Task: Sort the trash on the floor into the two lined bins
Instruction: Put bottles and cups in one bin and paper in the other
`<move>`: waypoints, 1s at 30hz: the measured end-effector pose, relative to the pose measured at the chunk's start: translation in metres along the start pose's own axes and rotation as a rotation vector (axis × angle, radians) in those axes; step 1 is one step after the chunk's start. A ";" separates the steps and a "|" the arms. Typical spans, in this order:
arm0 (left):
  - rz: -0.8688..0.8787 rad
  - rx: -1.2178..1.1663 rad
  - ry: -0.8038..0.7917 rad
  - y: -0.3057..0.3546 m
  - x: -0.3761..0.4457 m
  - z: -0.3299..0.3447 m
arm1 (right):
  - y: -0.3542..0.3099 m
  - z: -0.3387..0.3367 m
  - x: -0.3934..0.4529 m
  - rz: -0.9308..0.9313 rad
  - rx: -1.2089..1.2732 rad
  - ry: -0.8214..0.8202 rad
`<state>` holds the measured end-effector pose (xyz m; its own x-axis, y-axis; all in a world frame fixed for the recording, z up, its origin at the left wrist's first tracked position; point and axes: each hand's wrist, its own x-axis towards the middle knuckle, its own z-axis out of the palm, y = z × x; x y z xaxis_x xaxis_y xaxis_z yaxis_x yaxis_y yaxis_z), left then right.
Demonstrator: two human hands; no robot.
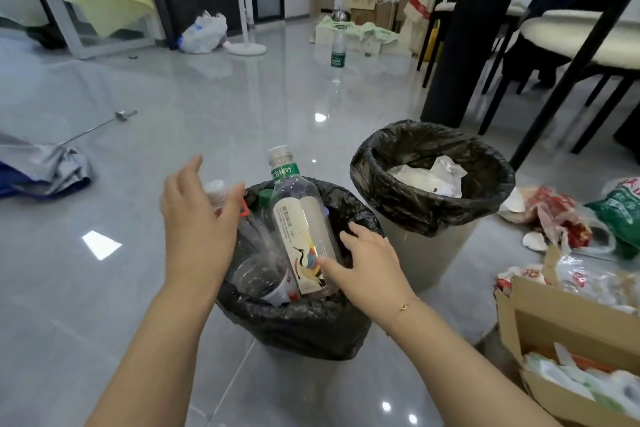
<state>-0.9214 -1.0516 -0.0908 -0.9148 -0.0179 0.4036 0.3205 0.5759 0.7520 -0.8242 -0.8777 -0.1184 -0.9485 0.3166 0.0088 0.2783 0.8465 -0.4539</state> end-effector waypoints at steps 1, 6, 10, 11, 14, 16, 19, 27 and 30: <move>0.140 0.072 0.049 0.008 -0.002 -0.004 | 0.003 -0.005 -0.004 -0.004 0.125 0.056; 0.379 0.029 -0.139 0.063 -0.021 0.009 | 0.023 -0.038 -0.030 0.084 0.543 0.141; 0.243 -0.206 -0.396 0.094 -0.054 0.043 | 0.054 -0.072 -0.064 0.135 0.658 0.201; 0.204 -0.272 -0.463 0.107 -0.066 0.054 | 0.069 -0.084 -0.078 0.168 0.652 0.237; 0.187 -0.343 -0.640 0.147 -0.104 0.086 | 0.115 -0.119 -0.122 0.272 0.625 0.302; 0.228 -0.370 -0.758 0.180 -0.131 0.108 | 0.145 -0.140 -0.149 0.343 0.616 0.326; 0.281 -0.357 -0.928 0.230 -0.181 0.142 | 0.190 -0.163 -0.195 0.402 0.601 0.396; 0.618 -0.121 -1.243 0.300 -0.301 0.220 | 0.310 -0.167 -0.298 0.693 0.691 0.648; 0.888 0.109 -1.167 0.285 -0.326 0.240 | 0.350 -0.147 -0.308 0.829 0.667 0.641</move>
<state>-0.5911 -0.6853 -0.1329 -0.1240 0.9920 0.0221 0.8997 0.1030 0.4241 -0.4122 -0.6162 -0.1493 -0.2258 0.9629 -0.1481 0.4493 -0.0319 -0.8928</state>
